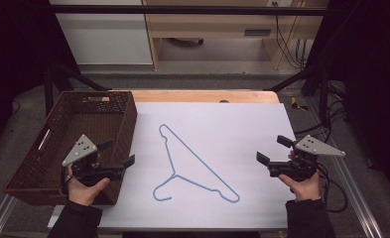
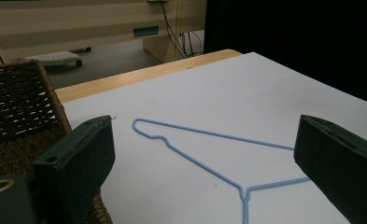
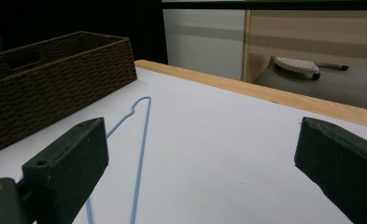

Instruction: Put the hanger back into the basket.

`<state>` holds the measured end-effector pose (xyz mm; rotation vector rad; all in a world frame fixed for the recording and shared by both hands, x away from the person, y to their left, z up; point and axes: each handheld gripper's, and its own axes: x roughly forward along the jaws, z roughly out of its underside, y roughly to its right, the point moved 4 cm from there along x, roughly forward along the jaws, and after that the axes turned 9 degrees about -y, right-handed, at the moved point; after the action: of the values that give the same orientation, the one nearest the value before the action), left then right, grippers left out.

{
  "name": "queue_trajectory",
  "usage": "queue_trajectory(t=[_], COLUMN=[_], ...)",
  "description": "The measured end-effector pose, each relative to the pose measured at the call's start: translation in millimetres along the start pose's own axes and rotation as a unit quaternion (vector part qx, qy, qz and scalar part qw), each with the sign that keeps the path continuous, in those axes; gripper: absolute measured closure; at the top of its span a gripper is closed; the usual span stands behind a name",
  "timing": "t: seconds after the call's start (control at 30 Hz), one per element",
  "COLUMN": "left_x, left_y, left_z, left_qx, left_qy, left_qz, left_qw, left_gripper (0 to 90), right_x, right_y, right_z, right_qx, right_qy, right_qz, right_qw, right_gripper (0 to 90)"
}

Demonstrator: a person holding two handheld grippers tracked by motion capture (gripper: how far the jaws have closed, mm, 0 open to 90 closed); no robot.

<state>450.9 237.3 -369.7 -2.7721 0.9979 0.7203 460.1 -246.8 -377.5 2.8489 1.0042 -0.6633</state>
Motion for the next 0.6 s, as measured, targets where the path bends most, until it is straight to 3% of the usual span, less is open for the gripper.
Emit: queue_trajectory(t=[0.3,0.6], left_x=[1.4,15.9], left_y=[5.2,22.1], left_z=[0.5,3.3], left_qx=[0.001,0.013], left_qy=[0.0,-0.018], left_qz=[0.006,0.026], left_qw=[1.0,0.9994], left_gripper=[5.6,6.1], right_x=[1.4,19.0], right_y=[-2.8,-23.9], right_z=[-0.9,-2.8], right_qx=[-0.002,-0.026], right_qy=[-0.007,-0.05], right_qz=[0.001,-0.013], right_qw=[1.0,0.9983], right_gripper=[4.0,6.2])
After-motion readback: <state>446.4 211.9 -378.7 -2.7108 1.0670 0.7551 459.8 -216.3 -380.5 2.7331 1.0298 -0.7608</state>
